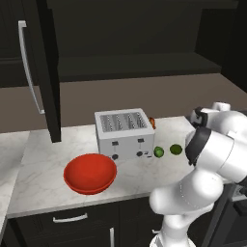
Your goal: Pick both bowls and place them on the counter. Then place the lime in one bowl and place the avocado in the other bowl.
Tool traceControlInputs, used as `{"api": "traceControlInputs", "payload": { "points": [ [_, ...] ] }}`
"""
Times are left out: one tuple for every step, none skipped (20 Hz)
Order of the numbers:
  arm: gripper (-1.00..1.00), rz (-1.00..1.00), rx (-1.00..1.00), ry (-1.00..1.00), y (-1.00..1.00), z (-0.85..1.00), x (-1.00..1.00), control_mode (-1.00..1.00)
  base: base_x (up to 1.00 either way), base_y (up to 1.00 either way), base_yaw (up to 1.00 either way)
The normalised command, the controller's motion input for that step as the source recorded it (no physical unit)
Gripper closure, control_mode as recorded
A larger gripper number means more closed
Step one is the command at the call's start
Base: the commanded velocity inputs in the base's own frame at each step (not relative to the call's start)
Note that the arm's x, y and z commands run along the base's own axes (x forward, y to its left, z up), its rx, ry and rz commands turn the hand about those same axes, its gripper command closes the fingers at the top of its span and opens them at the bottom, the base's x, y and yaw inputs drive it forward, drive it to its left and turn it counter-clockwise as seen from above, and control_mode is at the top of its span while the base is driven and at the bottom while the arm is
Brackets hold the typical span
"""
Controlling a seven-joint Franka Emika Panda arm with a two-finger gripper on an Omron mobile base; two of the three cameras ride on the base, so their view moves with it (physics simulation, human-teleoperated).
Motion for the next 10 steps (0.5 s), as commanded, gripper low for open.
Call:
{"api": "traceControlInputs", "payload": {
  "points": [
    [-1.0, 0.05, 0.0, 0.0, 0.23, 0.22, -0.02, -1.0, 0.0, 0.0, 0.0],
    [-1.0, 0.04, 0.0, 0.0, 0.23, 0.22, -0.06, -1.0, 0.0, 0.0, 0.0],
    [-1.0, 0.04, 0.0, 0.0, 0.25, 0.19, -0.1, -1.0, 0.0, 0.0, 0.0],
    [-1.0, 0.04, -0.01, -0.02, 0.28, 0.17, -0.11, -1.0, 0.0, 0.0, 0.0],
    [-1.0, 0.04, -0.02, -0.04, 0.3, 0.14, -0.13, -1.0, 0.0, 0.0, 0.0],
    [-1.0, 0.03, -0.03, -0.03, 0.32, 0.1, -0.13, -1.0, 0.0, 0.0, 0.0],
    [-1.0, 0.03, -0.03, -0.02, 0.32, 0.07, -0.13, -1.0, 0.0, 0.0, 0.0],
    [-1.0, 0.03, -0.03, -0.02, 0.34, 0.04, -0.14, -1.0, 0.0, 0.0, 0.0],
    [-1.0, 0.03, -0.03, -0.01, 0.34, 0.04, -0.12, -1.0, 0.0, 0.0, 0.0],
    [-1.0, 0.04, -0.02, -0.01, 0.32, 0.03, -0.13, -1.0, 0.0, 0.0, 0.0]
  ]
}}
